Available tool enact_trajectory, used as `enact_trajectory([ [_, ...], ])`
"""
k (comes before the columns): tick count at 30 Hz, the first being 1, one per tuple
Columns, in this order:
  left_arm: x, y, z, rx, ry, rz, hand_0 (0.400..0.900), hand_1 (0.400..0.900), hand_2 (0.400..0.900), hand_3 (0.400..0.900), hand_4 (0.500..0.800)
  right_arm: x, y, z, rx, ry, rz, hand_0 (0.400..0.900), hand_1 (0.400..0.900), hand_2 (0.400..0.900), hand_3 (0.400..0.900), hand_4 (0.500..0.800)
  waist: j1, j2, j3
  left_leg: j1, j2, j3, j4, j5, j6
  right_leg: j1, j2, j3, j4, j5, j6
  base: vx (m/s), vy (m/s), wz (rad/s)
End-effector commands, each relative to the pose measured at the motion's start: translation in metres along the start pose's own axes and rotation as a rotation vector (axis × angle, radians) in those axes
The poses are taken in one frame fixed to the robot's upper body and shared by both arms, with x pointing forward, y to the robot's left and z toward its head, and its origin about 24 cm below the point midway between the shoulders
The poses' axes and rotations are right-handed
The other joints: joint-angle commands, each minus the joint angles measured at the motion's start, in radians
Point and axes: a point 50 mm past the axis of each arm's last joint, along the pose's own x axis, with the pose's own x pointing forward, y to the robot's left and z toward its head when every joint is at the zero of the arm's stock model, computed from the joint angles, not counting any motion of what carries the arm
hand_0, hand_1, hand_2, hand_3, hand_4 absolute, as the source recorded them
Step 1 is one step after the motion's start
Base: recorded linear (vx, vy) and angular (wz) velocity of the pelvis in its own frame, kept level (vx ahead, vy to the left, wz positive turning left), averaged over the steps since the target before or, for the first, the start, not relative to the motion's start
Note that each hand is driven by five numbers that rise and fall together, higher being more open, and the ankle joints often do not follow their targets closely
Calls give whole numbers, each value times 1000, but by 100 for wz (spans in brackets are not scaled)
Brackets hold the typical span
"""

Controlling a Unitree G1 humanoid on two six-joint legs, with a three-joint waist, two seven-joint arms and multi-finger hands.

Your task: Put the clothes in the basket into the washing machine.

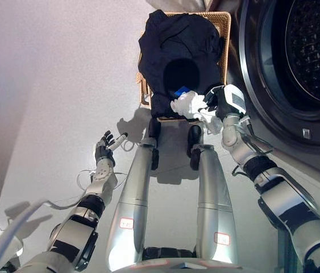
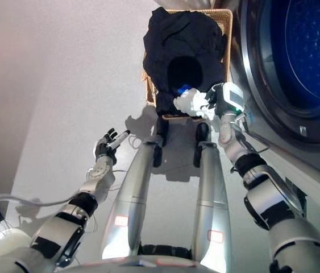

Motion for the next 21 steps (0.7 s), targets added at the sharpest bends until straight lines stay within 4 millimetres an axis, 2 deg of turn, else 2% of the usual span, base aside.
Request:
enact_trajectory([
  [1, -14, 49, -46, -4, 133, 180, 900, 900, 900, 900, 800, 0, -35, 18, 205, -119, -165, 400, 400, 400, 400, 500, -28, -13, -96, 49, -30, 4, -150, -37, -22, -7, 18, 16, -114, 48, 40, 6, 12, -10],
  [3, -15, 53, -48, -23, 152, 202, 900, 900, 900, 900, 800, -2, -52, 24, 302, -150, -235, 400, 400, 400, 400, 500, -38, -19, -96, 64, -27, 5, -158, -38, -22, 9, 21, 19, -125, 49, 40, 8, 6, -8],
  [4, -15, 53, -48, -21, 152, 201, 900, 900, 900, 900, 800, -3, -52, 23, 302, -149, -236, 400, 400, 400, 400, 500, -36, -20, -95, 67, -26, 5, -159, -38, -22, 11, 22, 19, -126, 49, 40, 10, 2, -7],
  [5, -16, 56, -51, -34, 166, 219, 900, 900, 900, 900, 800, -4, -64, 26, 359, -169, -278, 400, 400, 400, 400, 500, -43, -23, -96, 75, -25, 4, -161, -40, -22, 20, 23, 20, -131, 49, 41, 13, 4, -9],
  [7, -16, 60, -53, -53, 180, 239, 900, 900, 900, 900, 800, -9, -77, 27, 441, -188, -342, 400, 400, 400, 400, 500, -51, -28, -96, 93, -21, 6, -169, -43, -22, 39, 27, 23, -145, 50, 40, 29, 7, -15],
  [8, -17, 62, -55, -70, 194, 252, 900, 900, 900, 900, 800, -13, -88, 25, 545, -184, -393, 400, 400, 400, 400, 500, -60, -30, -97, 104, -18, 8, -171, -45, -23, 52, 30, 23, -152, 49, 40, 26, 2, -11],
  [9, -17, 62, -56, -68, 194, 251, 900, 900, 900, 900, 800, -14, -88, 24, 546, -182, -393, 400, 400, 400, 400, 500, -58, -30, -96, 108, -18, 7, -173, -45, -23, 56, 30, 23, -154, 50, 40, 29, -3, -9],
  [10, -18, 62, -58, -79, 204, 254, 900, 900, 900, 900, 800, -18, -88, 18, 635, -158, -410, 400, 400, 400, 400, 500, -62, -31, -95, 124, -16, 9, -180, -46, -23, 71, 32, 25, -161, 49, 39, 37, 3, -11],
  [11, -19, 63, -61, -97, 220, 265, 900, 900, 900, 900, 800, -24, -81, 10, 854, -97, -436, 400, 400, 400, 400, 500, -68, -30, -95, 138, -14, 11, -184, -48, -22, 86, 35, 29, -170, 49, 39, 37, 3, -11],
  [12, -19, 64, -61, -96, 220, 265, 900, 900, 900, 900, 800, -24, -81, 10, 856, -96, -435, 400, 400, 400, 400, 500, -67, -32, -96, 139, -14, 12, -185, -48, -22, 86, 36, 30, -170, 50, 39, 33, -2, -11],
  [14, -21, 63, -66, -112, 252, 263, 900, 900, 900, 900, 800, -29, -59, -1, 1288, 19, -456, 400, 400, 400, 400, 500, -71, -25, -91, 174, -10, 15, -198, -54, -23, 124, 42, 34, -193, 47, 36, 36, -11, -9],
  [15, -21, 63, -65, -112, 251, 263, 900, 900, 900, 900, 800, -29, -59, -1, 1290, 18, -456, 400, 400, 400, 400, 500, -71, -26, -95, 168, -10, 15, -199, -50, -23, 117, 41, 35, -192, 50, 36, 33, -10, -8],
  [17, -22, 60, -69, -124, 274, 260, 900, 900, 900, 900, 800, -26, -47, -1, 1593, 83, -523, 400, 400, 400, 400, 500, -68, -9, -96, 195, -9, 19, -204, -57, -23, 146, 45, 39, -203, 44, 33, 41, -9, -5],
  [18, -21, 60, -69, -125, 273, 260, 900, 900, 900, 900, 800, -26, -47, -1, 1596, 81, -523, 400, 400, 400, 400, 500, -68, -10, -99, 189, -10, 19, -204, -53, -23, 138, 44, 40, -202, 47, 34, 39, -9, -4],
  [20, -23, 56, -72, -121, 284, 241, 900, 900, 900, 900, 800, -15, -47, 4, 1768, 122, -595, 400, 400, 400, 400, 500, -60, 13, -107, 201, -13, 25, -211, -54, -22, 149, 45, 44, -207, 47, 33, 21, -4, -1],
  [21, -24, 56, -73, -121, 289, 239, 900, 900, 900, 900, 800, -9, -52, 4, 1798, 130, -636, 400, 400, 400, 400, 500, -56, 21, -110, 205, -14, 27, -216, -52, -21, 151, 45, 46, -209, 48, 32, 0, 0, 0],
])
